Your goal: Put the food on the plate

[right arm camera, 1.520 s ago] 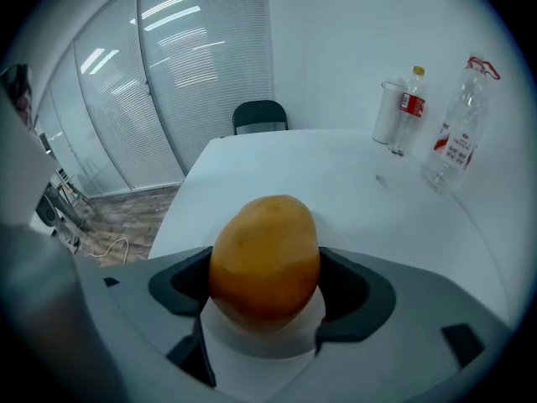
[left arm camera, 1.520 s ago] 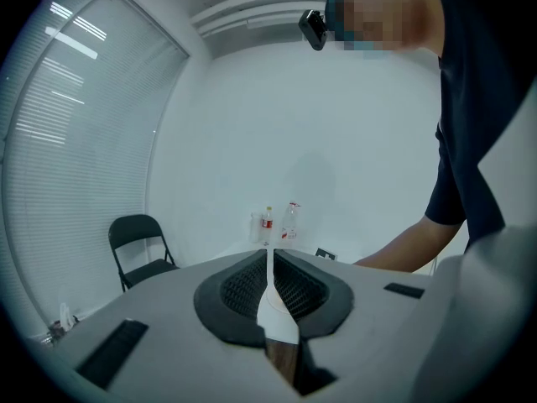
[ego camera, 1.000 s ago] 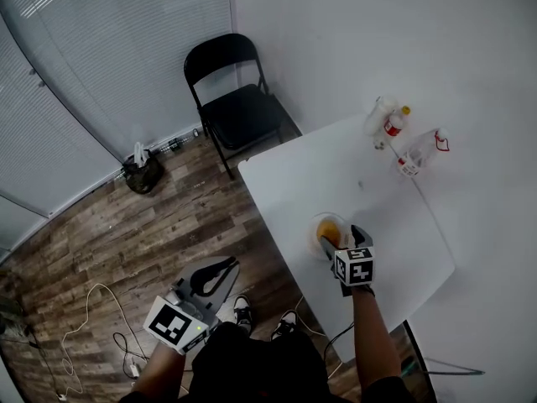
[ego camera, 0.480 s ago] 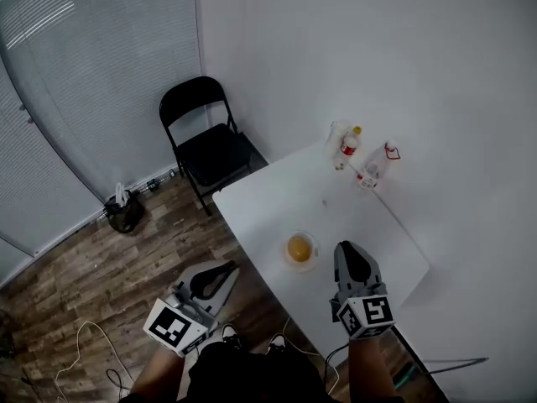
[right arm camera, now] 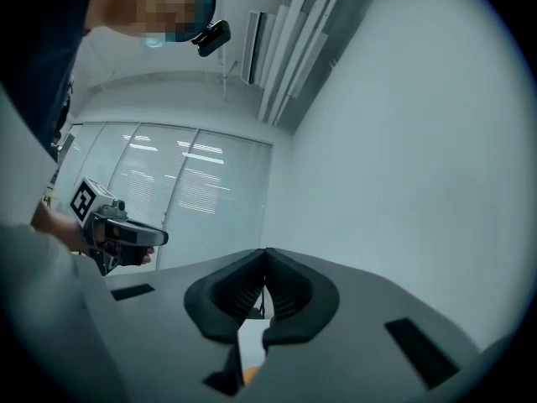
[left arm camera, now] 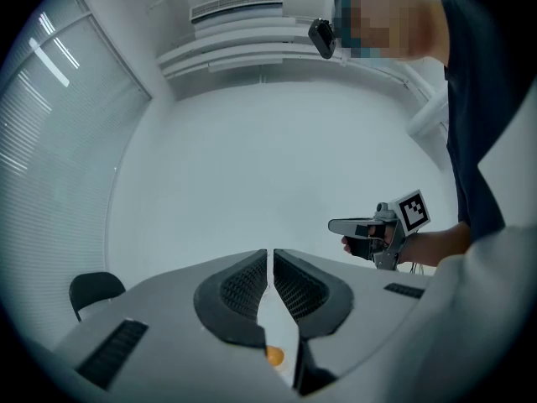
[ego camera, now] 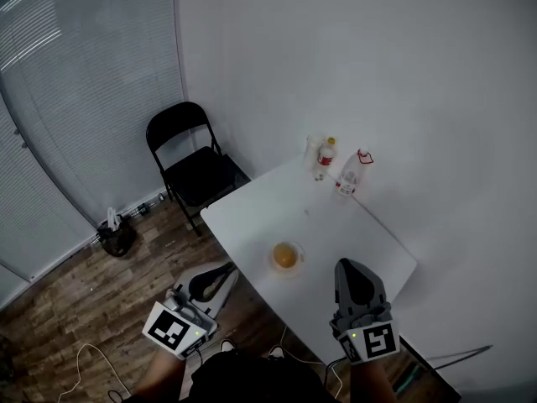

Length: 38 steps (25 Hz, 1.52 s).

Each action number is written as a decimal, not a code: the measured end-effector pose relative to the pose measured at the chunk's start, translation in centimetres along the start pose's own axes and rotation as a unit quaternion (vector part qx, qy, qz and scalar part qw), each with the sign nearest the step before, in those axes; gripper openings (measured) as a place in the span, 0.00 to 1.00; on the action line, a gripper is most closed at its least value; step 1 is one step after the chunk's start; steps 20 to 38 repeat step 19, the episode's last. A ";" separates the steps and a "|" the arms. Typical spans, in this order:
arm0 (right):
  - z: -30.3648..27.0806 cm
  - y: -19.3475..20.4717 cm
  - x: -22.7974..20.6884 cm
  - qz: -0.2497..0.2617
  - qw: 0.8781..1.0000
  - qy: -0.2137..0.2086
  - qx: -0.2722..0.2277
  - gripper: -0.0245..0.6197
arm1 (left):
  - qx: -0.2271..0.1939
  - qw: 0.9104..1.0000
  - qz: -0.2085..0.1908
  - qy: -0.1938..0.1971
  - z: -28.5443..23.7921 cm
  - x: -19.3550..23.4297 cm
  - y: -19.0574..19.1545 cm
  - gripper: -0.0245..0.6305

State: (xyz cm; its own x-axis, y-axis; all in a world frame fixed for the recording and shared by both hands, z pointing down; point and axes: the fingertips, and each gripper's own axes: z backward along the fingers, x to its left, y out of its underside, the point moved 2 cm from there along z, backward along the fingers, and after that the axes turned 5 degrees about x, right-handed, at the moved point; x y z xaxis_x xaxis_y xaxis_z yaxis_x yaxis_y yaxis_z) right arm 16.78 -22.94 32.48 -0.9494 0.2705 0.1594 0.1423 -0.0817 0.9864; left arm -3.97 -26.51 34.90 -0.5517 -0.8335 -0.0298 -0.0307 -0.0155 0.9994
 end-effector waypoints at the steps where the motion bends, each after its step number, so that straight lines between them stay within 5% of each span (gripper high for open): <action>1: 0.2 -0.1 0.1 0.000 1.000 -0.003 -0.002 0.07 | -0.001 1.000 -0.001 -0.001 0.1 -0.2 0.0 0.10; 38: 0.8 1.3 0.9 0.002 0.999 -0.019 0.030 0.07 | 0.016 1.000 0.005 -0.017 1.6 -0.8 0.2 0.10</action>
